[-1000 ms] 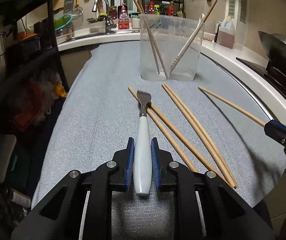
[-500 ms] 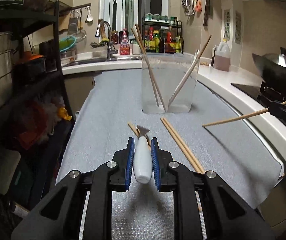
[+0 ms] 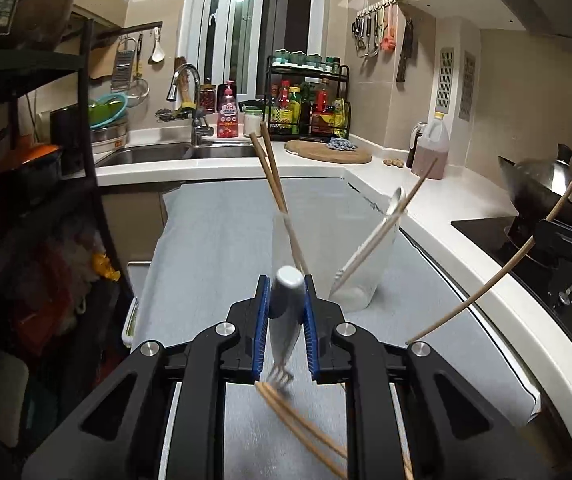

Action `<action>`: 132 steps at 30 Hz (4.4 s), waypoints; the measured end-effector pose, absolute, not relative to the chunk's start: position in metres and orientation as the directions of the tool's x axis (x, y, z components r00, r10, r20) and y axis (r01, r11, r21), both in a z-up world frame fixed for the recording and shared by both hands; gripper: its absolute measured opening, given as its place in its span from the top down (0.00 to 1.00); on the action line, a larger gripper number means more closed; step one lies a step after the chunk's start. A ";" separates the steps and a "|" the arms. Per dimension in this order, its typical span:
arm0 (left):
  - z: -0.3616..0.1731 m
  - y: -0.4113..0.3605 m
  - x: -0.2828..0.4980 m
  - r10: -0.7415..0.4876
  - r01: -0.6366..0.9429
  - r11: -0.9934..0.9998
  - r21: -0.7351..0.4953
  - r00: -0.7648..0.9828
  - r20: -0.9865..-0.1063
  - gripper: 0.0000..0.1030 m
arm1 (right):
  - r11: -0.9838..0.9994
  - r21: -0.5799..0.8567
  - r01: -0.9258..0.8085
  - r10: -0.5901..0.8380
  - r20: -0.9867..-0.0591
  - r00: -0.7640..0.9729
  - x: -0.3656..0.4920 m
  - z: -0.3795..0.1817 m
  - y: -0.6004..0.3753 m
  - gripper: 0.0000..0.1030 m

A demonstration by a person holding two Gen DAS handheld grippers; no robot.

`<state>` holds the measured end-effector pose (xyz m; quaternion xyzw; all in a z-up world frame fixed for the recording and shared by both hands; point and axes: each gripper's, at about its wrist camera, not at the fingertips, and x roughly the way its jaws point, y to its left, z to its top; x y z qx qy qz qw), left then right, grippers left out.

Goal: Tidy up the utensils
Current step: 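Lift the fork and the chopstick up over the clear container with both grippers, then open both grippers to drop the fork and chopstick into the container, then move both open grippers back down over the remaining chopsticks, then close the right gripper on a chopstick while the left gripper grasps another chopstick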

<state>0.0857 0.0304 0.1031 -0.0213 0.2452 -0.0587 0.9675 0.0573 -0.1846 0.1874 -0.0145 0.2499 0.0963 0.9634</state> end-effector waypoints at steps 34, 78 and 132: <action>0.235 0.038 0.195 -0.333 0.267 0.932 -0.244 0.898 -0.289 0.87 | 0.958 0.075 -0.277 0.283 -0.414 0.865 0.160 0.292 -0.159 0.94; 0.129 0.039 0.058 -0.163 0.145 0.986 -0.076 0.922 -0.352 0.64 | 0.976 0.075 -0.205 0.215 -0.479 0.851 0.060 0.179 -0.187 0.73; -0.023 0.015 0.016 -0.025 -0.008 0.999 -0.041 0.675 -0.738 0.78 | 0.980 0.071 -0.185 0.173 -0.758 0.629 0.010 0.009 -0.179 0.94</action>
